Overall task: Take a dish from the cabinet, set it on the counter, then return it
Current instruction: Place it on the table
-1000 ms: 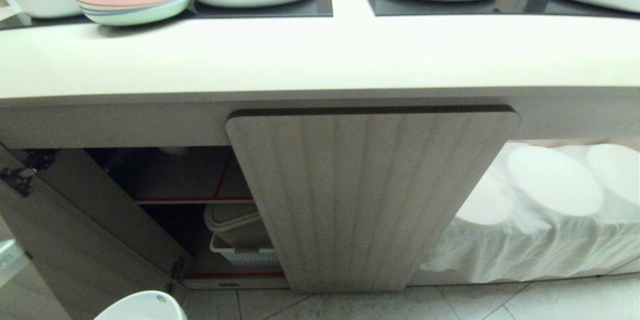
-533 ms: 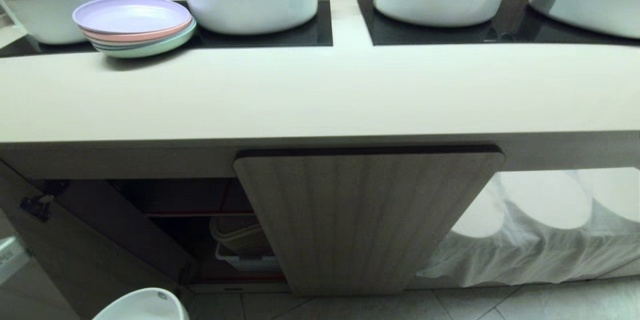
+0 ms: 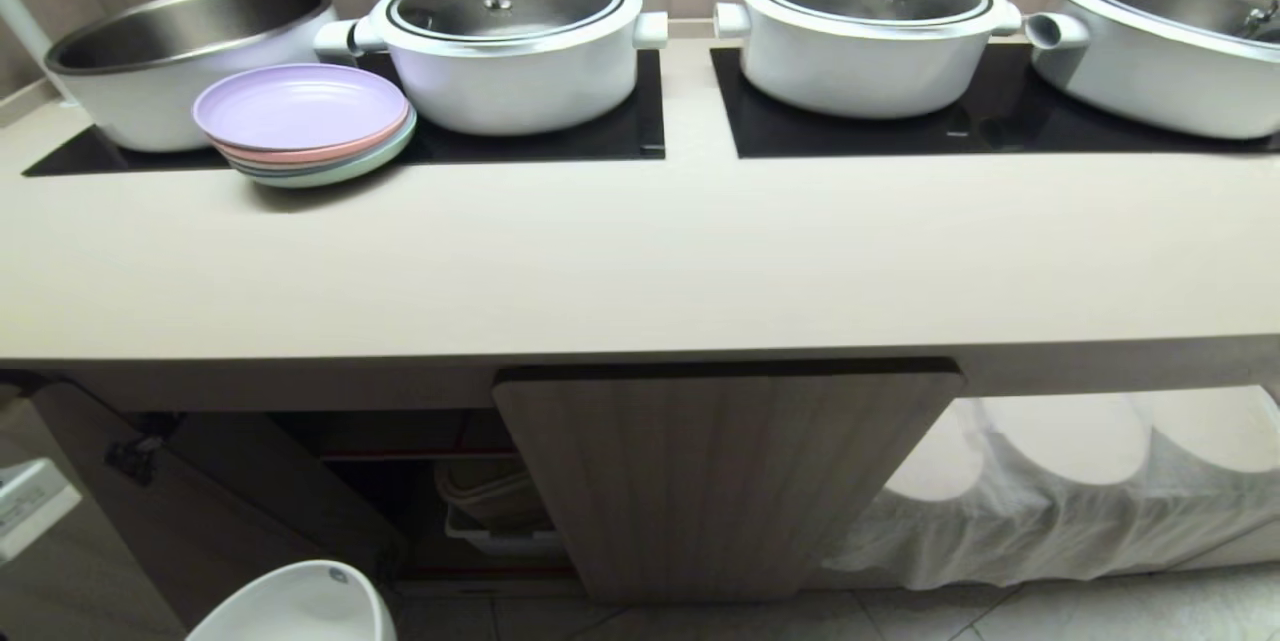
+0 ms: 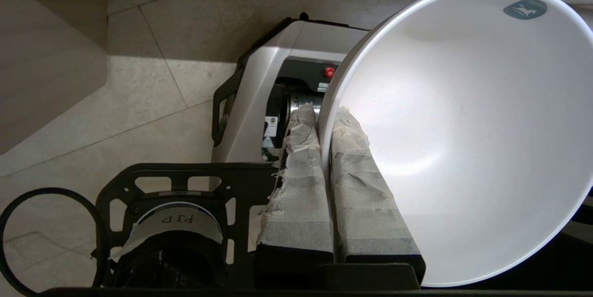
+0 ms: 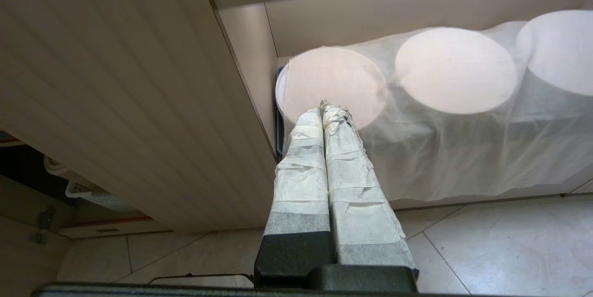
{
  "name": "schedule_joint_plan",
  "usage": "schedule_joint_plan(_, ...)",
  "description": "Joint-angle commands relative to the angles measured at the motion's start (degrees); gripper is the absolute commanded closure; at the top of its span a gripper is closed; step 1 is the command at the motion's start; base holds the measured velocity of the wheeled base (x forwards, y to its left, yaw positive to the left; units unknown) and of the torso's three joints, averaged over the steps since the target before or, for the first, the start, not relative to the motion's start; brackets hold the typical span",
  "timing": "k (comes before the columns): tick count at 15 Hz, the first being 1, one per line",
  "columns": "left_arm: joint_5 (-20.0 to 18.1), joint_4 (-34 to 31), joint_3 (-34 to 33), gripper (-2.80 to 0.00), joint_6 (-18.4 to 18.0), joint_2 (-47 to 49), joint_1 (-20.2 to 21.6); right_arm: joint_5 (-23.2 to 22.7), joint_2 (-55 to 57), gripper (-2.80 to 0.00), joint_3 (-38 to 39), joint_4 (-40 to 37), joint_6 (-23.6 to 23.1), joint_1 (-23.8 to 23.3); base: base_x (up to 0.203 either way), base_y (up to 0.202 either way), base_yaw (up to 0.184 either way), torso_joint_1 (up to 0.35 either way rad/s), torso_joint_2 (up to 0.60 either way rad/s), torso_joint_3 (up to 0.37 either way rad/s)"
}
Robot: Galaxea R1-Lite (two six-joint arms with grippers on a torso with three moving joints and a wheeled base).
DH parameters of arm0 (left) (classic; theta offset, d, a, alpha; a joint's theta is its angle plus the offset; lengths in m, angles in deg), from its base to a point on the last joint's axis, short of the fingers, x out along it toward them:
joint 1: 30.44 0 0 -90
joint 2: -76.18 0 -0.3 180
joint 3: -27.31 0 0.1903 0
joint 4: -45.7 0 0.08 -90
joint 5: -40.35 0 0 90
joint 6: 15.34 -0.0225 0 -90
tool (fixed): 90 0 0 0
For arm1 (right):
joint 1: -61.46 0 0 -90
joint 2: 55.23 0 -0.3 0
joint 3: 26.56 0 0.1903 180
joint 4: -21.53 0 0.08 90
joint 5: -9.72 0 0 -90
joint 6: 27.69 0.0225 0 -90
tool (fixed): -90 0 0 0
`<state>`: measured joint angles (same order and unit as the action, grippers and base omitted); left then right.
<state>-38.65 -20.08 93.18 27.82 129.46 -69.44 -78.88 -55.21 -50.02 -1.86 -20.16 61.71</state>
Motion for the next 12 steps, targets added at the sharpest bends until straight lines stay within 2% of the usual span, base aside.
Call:
schedule_joint_plan(1,-0.01,-0.22,0.25,0.00,0.25,0.54,-0.03,0.00,-0.02,0.00,0.01,0.02,0.04,0.02,0.000,0.000,0.000,0.305,-0.59,-0.281)
schedule_joint_plan(5,-0.01,-0.22,0.31,0.00,0.25,0.87,-0.03,0.00,-0.02,0.00,0.01,0.03,0.12,0.02,0.000,0.000,0.000,0.307,-0.59,-0.284)
schedule_joint_plan(12,0.08,-0.22,0.40,0.00,0.25,0.87,-0.02,0.00,-0.02,0.00,0.01,0.02,0.12,0.02,0.000,0.000,0.000,0.194,-0.37,-0.182)
